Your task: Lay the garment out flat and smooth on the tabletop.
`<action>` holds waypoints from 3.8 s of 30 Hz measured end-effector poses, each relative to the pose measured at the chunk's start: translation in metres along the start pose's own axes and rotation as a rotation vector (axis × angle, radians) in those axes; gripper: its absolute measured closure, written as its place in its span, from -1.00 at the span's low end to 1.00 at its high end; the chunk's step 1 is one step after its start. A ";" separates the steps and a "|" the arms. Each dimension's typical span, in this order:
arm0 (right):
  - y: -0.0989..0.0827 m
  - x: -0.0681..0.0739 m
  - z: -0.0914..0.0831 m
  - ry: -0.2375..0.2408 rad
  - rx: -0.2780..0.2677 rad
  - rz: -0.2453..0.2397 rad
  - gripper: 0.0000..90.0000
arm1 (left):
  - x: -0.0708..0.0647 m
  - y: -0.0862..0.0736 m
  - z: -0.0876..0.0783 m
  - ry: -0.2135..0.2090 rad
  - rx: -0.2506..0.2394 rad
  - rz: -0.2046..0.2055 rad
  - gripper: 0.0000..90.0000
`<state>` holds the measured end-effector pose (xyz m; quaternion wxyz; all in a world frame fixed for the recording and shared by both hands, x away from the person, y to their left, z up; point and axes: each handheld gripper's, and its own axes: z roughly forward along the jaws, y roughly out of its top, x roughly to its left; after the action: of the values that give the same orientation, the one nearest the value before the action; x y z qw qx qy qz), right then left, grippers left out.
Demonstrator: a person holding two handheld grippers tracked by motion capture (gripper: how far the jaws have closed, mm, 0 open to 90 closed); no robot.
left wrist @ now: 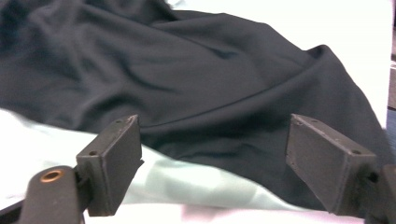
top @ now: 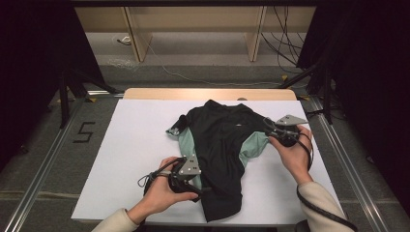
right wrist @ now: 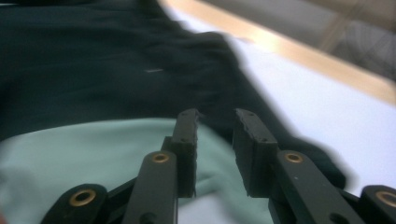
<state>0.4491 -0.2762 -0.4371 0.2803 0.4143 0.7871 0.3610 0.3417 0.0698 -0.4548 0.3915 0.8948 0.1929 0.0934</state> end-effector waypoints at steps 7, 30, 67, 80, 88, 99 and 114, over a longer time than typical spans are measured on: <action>-0.013 0.044 -0.011 0.217 0.046 -0.005 0.54 | -0.005 0.000 0.009 -0.014 0.016 0.016 -0.55; -0.029 0.122 -0.003 0.572 0.291 -0.211 0.66 | -0.008 -0.004 0.024 -0.021 0.054 0.048 -0.50; 0.007 0.140 0.034 0.659 0.171 -0.041 0.98 | -0.010 0.001 0.036 -0.084 0.080 0.030 0.84; 0.020 0.103 0.008 0.481 -0.071 -0.025 0.35 | 0.045 -0.009 0.000 -0.017 -0.047 -0.236 0.86; 0.000 0.089 0.006 0.466 0.055 0.036 0.27 | 0.065 -0.021 -0.002 0.025 -0.049 -0.304 0.85; -0.001 0.144 0.005 0.617 0.122 -0.146 -0.01 | 0.069 -0.023 -0.006 0.065 -0.063 -0.305 0.86; -0.011 0.167 0.028 0.553 0.196 -0.241 0.36 | 0.069 -0.023 -0.006 0.067 -0.063 -0.306 0.86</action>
<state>0.3816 -0.1280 -0.4857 0.0548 0.2293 0.9079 0.3466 0.3959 0.1164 -0.4665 0.4224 0.8388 0.3367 0.0685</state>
